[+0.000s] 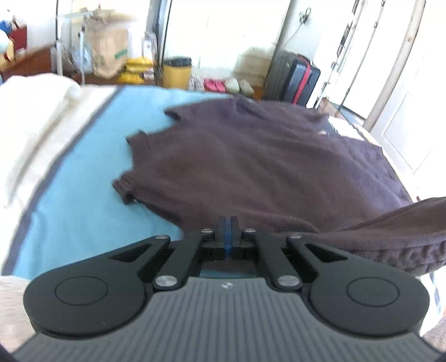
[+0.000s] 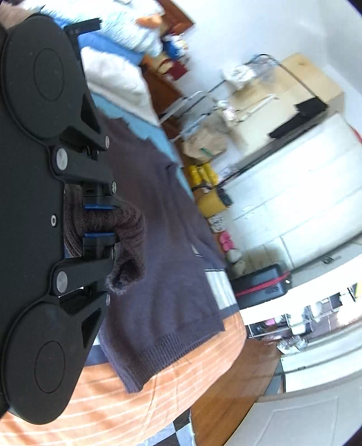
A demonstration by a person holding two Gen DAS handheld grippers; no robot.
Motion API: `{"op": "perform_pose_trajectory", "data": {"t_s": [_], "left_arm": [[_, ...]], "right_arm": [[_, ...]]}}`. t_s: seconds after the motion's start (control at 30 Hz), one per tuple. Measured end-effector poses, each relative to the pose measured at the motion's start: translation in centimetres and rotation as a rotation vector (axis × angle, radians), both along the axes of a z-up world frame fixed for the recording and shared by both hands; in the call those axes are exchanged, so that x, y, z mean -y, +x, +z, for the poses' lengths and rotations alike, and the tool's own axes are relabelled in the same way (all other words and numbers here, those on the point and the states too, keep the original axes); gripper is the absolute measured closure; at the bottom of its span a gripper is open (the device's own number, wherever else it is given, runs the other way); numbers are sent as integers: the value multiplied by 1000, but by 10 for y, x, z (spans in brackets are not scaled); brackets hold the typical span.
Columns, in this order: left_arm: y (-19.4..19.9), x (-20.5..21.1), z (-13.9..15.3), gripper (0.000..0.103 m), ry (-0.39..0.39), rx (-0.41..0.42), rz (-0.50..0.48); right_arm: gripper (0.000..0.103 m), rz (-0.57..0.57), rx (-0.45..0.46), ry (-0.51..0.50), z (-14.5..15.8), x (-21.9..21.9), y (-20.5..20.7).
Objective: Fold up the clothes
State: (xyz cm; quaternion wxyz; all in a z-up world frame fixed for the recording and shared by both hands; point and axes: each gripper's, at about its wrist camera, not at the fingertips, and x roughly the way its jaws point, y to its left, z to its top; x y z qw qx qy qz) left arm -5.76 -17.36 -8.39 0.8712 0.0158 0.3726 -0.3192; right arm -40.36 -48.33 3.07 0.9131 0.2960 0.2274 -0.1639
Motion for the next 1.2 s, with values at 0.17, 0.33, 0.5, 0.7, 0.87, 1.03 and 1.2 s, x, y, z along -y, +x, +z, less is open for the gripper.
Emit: {"op": "perform_pose_trajectory", "data": {"t_s": [0.17, 0.33, 0.5, 0.7, 0.87, 1.03, 1.2], "left_arm": [[4, -4, 9, 103, 8, 32, 14], [13, 9, -14, 100, 11, -116, -21], [18, 23, -40, 90, -5, -236, -60], [3, 74, -35, 60, 104, 0, -291], [-27, 95, -27, 58, 127, 100, -513], [-68, 108, -59, 47, 213, 71, -674], [-79, 124, -91, 47, 364, 96, -632]], "right_arm": [[87, -55, -26, 11, 3, 10, -15], [87, -60, -34, 24, -12, 28, 20], [87, -29, -64, -2, -12, 31, 56], [88, -41, -98, 4, -15, 41, 92], [89, -80, -121, -79, -16, 57, 123], [89, -94, -102, 4, -46, 76, 144], [89, -109, -74, 8, -50, 79, 136]]}}
